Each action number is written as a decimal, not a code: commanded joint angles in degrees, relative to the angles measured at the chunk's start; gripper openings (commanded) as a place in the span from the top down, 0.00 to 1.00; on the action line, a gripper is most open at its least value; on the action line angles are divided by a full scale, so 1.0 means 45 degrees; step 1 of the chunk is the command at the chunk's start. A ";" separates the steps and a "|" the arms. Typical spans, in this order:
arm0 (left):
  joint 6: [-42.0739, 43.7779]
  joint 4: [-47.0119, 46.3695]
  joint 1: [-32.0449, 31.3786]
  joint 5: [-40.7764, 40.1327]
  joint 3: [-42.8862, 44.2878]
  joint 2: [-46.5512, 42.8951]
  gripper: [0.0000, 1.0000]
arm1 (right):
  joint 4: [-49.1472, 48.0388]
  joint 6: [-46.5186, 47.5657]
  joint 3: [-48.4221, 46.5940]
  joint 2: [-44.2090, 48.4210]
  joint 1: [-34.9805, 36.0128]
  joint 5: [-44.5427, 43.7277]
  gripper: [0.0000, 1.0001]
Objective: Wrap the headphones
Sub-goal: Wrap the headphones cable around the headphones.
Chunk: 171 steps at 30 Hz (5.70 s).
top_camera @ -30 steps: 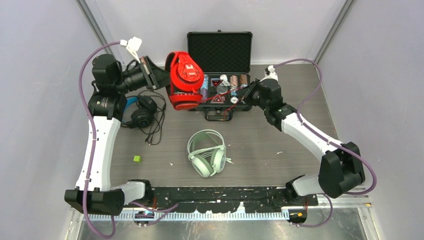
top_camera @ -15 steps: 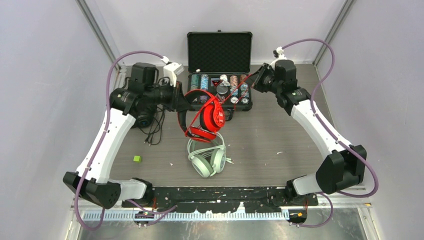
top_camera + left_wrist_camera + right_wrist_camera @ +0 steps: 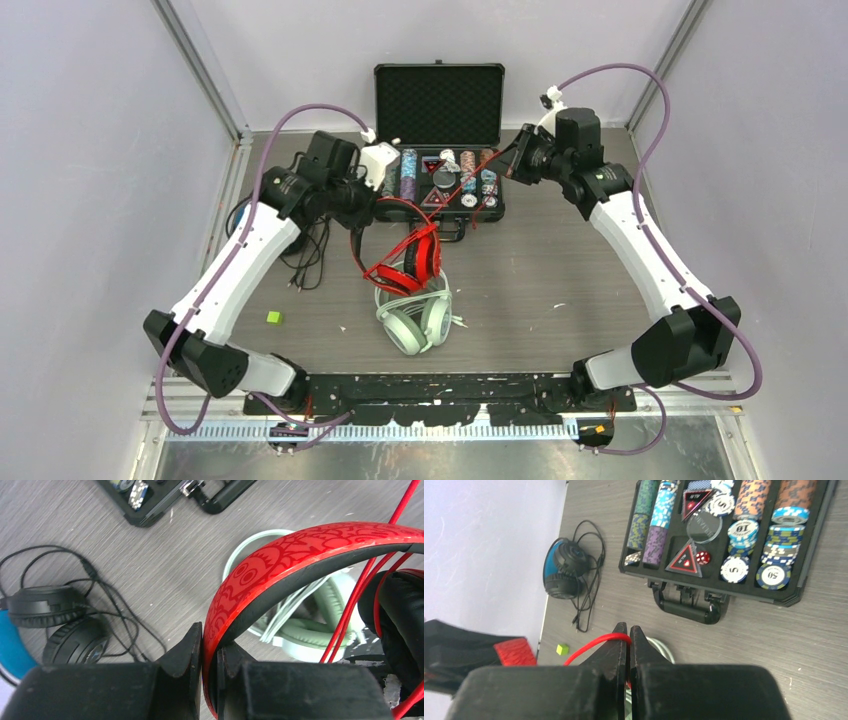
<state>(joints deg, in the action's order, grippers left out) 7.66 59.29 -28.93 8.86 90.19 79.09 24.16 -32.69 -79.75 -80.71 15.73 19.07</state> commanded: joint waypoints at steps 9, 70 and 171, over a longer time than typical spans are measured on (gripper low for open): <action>0.0106 0.0302 -0.0598 -0.4220 0.0948 0.0793 1.00 | 0.0349 -0.0937 -0.0481 0.0579 -0.0064 0.2972 1.00; -0.8817 -0.1410 0.1112 -0.7054 0.1386 0.1657 1.00 | -0.3760 -0.3849 0.1371 0.1101 0.7090 -0.2000 1.00; -1.2922 -0.3334 0.1272 0.0486 0.1261 0.1009 1.00 | -1.4377 -0.0709 1.1962 0.2226 0.7678 -0.6652 0.98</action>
<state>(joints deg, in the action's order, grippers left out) -47.77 49.50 -23.18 7.11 92.79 85.80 -33.98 -39.86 -26.92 -70.41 50.50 -9.32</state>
